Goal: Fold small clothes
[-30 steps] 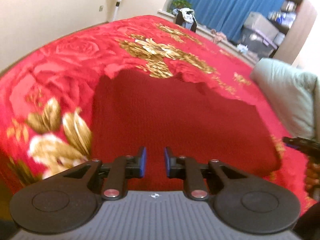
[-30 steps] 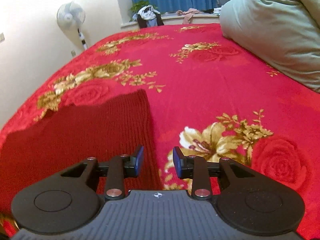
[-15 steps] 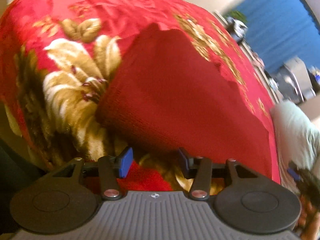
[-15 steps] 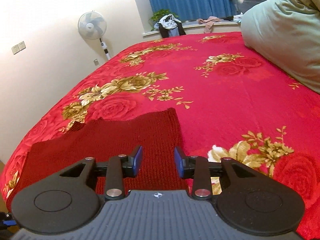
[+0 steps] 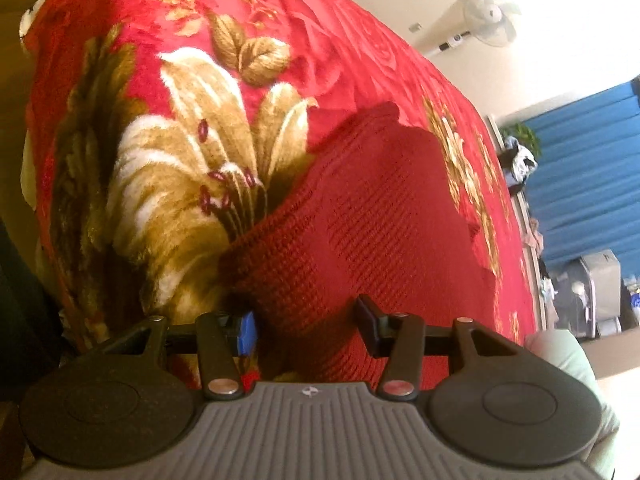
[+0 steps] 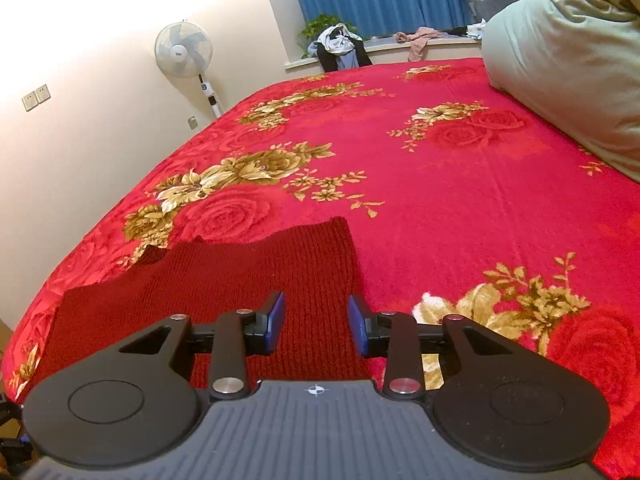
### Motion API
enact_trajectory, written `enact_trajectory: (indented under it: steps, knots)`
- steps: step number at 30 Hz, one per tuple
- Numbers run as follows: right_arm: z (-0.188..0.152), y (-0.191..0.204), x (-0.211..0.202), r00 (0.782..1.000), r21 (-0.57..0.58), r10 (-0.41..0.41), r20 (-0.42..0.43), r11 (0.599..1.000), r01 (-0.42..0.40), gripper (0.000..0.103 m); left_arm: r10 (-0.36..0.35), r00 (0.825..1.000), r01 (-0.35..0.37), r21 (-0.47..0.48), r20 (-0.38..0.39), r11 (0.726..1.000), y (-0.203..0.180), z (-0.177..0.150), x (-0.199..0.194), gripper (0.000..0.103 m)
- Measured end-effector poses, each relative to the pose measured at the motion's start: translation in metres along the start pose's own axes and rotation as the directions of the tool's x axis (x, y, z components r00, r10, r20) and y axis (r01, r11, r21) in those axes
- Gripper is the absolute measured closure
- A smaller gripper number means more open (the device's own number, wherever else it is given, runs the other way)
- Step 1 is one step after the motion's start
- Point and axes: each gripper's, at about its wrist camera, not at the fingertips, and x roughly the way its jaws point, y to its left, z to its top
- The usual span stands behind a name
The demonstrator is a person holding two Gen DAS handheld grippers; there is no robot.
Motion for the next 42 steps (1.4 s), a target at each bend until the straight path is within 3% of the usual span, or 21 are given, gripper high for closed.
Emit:
enact_trajectory:
  steps: [1, 2, 4, 8, 10, 12, 15, 18, 19, 21, 23, 25, 27, 29, 32, 34, 36, 38, 39, 41, 42]
  knots:
    - [0.000, 0.001, 0.001, 1.000, -0.003, -0.002, -0.001, 1.000, 0.002, 0.066, 0.010, 1.000, -0.011, 0.005, 0.008, 1.000, -0.002, 0.000, 0.000, 0.053]
    - [0.000, 0.001, 0.001, 1.000, -0.005, -0.004, -0.002, 1.000, 0.004, 0.066, 0.024, 1.000, -0.025, 0.021, 0.018, 0.999, -0.006, 0.001, 0.000, 0.070]
    - [-0.001, 0.001, 0.003, 1.000, -0.010, -0.012, -0.003, 1.000, 0.012, 0.066, 0.031, 0.999, -0.033, 0.083, 0.030, 0.996, -0.012, 0.004, -0.003, 0.084]
    - [-0.002, -0.002, 0.005, 0.999, 0.001, -0.039, -0.001, 0.999, 0.039, 0.066, -0.035, 0.993, 0.005, 0.268, 0.109, 0.963, -0.039, 0.011, -0.040, 0.088]
    - [-0.001, -0.005, 0.003, 0.999, 0.022, -0.046, 0.008, 0.999, 0.046, 0.066, -0.086, 0.987, 0.040, 0.314, 0.132, 0.948, -0.048, 0.018, -0.066, 0.089]
    - [0.000, -0.008, 0.002, 0.998, 0.042, -0.053, 0.016, 0.998, 0.052, 0.066, -0.087, 0.986, 0.036, 0.327, 0.141, 0.944, -0.050, 0.024, -0.085, 0.089]
    - [0.001, -0.012, 0.000, 0.998, 0.061, -0.059, 0.025, 0.997, 0.057, 0.066, 0.025, 0.984, -0.082, 0.325, 0.176, 0.942, -0.044, 0.030, -0.089, 0.089]
    - [0.004, -0.015, -0.001, 0.998, 0.078, -0.063, 0.030, 0.995, 0.060, 0.066, 0.199, 0.976, -0.216, 0.249, 0.094, 0.944, -0.034, 0.040, -0.071, 0.089]
    - [0.004, -0.016, -0.001, 0.998, 0.085, -0.063, 0.032, 0.995, 0.060, 0.066, 0.231, 0.967, -0.252, 0.281, 0.105, 0.926, -0.044, 0.037, -0.068, 0.089]
    - [0.006, -0.019, -0.002, 0.997, 0.097, -0.063, 0.036, 0.994, 0.059, 0.066, 0.247, 0.949, -0.308, 0.408, 0.197, 0.859, -0.081, 0.023, -0.070, 0.089]
    - [0.008, -0.024, -0.004, 0.997, 0.111, -0.061, 0.041, 0.992, 0.056, 0.066, 0.201, 0.940, -0.324, 0.531, 0.277, 0.783, -0.122, 0.000, -0.074, 0.089]
    - [0.010, -0.028, -0.006, 0.997, 0.126, -0.059, 0.049, 0.991, 0.053, 0.066, 0.126, 0.941, -0.308, 0.638, 0.315, 0.705, -0.162, -0.029, -0.076, 0.089]
    - [0.013, -0.032, -0.007, 0.997, 0.142, -0.054, 0.057, 0.989, 0.045, 0.066, 0.030, 0.950, -0.262, 0.748, 0.309, 0.610, -0.201, -0.064, -0.074, 0.089]
    - [0.014, -0.034, -0.009, 0.997, 0.153, -0.048, 0.062, 0.988, 0.038, 0.066, -0.072, 0.969, -0.171, 0.852, 0.236, 0.494, -0.233, -0.106, -0.069, 0.089]
    - [0.016, -0.037, -0.009, 0.997, 0.161, -0.039, 0.069, 0.987, 0.028, 0.066, -0.159, 0.984, -0.023, 0.945, 0.079, 0.326, -0.260, -0.170, -0.055, 0.089]
    - [0.017, -0.039, -0.010, 0.997, 0.168, -0.027, 0.074, 0.986, 0.014, 0.066, -0.171, 0.983, 0.100, 0.970, -0.062, 0.222, -0.271, -0.214, -0.041, 0.089]
    - [0.018, -0.040, -0.010, 0.997, 0.175, -0.005, 0.081, 0.984, -0.010, 0.066, -0.121, 0.972, 0.218, 0.967, -0.203, 0.130, -0.270, -0.247, -0.019, 0.088]
    - [0.018, -0.039, -0.010, 0.996, 0.175, 0.034, 0.081, 0.983, -0.047, 0.066, -0.036, 0.937, 0.349, 0.934, -0.348, 0.079, -0.266, -0.272, 0.001, 0.080]
    - [0.017, -0.037, -0.010, 0.995, 0.168, 0.058, 0.078, 0.983, -0.071, 0.066, 0.010, 0.920, 0.391, 0.918, -0.392, 0.067, -0.263, -0.278, 0.010, 0.074]
    - [0.015, -0.032, -0.008, 0.991, 0.164, 0.120, 0.063, 0.978, -0.129, 0.066, 0.023, 0.914, 0.402, 0.913, -0.404, 0.063, -0.259, -0.274, 0.011, 0.059]
    - [0.014, -0.031, -0.006, 0.987, 0.169, 0.152, 0.048, 0.973, -0.158, 0.062, 0.009, 0.907, 0.420, 0.904, -0.422, 0.081, -0.258, -0.265, 0.008, 0.055]
